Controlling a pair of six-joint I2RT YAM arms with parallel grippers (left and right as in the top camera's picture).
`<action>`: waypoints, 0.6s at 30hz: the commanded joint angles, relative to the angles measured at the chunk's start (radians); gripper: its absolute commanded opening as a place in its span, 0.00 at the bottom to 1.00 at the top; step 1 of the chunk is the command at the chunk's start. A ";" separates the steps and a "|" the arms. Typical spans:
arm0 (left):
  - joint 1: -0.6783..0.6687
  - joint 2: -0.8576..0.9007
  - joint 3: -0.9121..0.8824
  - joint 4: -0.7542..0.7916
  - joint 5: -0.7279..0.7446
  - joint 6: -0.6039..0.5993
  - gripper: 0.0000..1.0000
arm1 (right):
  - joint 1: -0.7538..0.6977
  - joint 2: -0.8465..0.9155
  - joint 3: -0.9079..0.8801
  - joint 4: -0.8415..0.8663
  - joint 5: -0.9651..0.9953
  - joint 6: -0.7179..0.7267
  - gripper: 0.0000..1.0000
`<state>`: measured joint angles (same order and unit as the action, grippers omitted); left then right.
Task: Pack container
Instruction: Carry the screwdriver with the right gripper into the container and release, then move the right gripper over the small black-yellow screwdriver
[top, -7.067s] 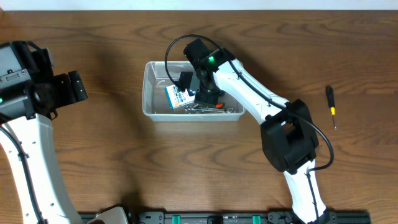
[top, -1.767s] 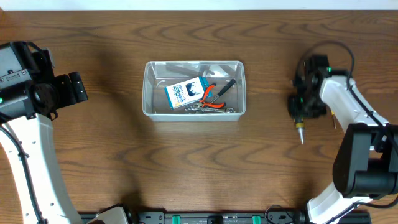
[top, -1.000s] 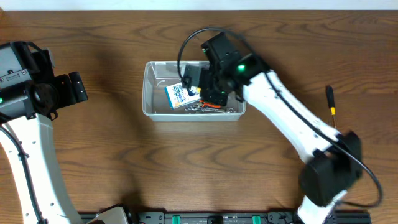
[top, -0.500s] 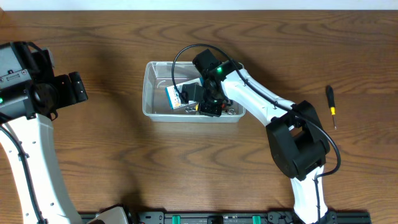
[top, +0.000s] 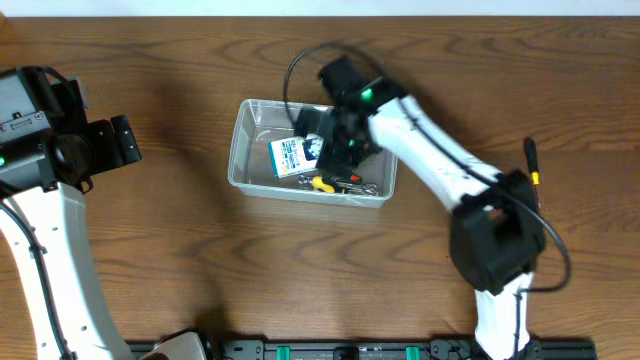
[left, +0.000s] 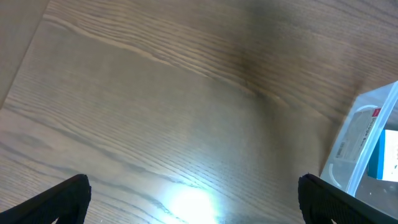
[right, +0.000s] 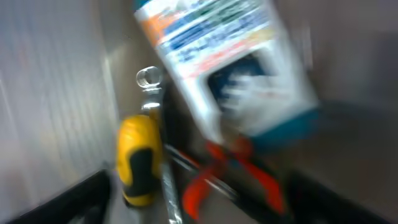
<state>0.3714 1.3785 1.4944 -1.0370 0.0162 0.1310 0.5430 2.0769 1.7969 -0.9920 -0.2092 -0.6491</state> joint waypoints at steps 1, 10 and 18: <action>0.004 0.002 -0.008 -0.003 -0.001 0.005 0.98 | -0.106 -0.160 0.106 -0.040 0.111 0.165 0.99; 0.004 0.002 -0.008 -0.002 -0.001 0.005 0.98 | -0.554 -0.321 0.151 -0.306 0.257 0.409 0.99; 0.004 0.002 -0.008 -0.002 -0.001 0.005 0.98 | -0.846 -0.249 0.051 -0.333 0.258 0.289 0.99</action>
<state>0.3714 1.3785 1.4944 -1.0367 0.0162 0.1310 -0.2447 1.7836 1.8942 -1.3342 0.0448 -0.3077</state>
